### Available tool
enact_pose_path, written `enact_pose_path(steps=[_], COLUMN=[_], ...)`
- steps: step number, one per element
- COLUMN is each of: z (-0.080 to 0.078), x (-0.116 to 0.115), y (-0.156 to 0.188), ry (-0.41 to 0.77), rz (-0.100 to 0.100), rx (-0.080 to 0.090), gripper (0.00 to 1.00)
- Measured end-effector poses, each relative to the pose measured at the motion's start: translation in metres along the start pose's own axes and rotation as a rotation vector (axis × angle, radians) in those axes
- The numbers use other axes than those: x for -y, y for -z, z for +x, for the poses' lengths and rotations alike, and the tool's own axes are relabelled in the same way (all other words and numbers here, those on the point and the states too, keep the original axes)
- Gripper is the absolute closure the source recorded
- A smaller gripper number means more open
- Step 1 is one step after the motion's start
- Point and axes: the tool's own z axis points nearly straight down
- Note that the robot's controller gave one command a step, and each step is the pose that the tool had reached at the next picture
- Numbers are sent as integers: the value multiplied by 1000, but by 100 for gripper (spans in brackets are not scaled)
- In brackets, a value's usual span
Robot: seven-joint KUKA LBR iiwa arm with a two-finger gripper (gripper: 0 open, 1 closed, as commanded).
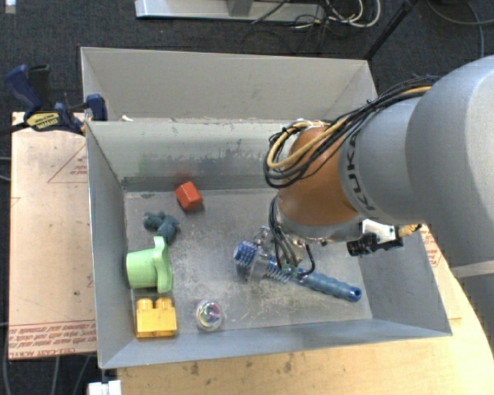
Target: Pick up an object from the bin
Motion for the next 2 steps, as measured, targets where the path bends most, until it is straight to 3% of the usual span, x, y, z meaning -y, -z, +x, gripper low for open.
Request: enact_pose_path(steps=[1, 2], z=[0, -2], x=[0, -1], y=[13, 125], ry=[1, 4], rz=[0, -3], rx=[0, 7], gripper=[100, 100])
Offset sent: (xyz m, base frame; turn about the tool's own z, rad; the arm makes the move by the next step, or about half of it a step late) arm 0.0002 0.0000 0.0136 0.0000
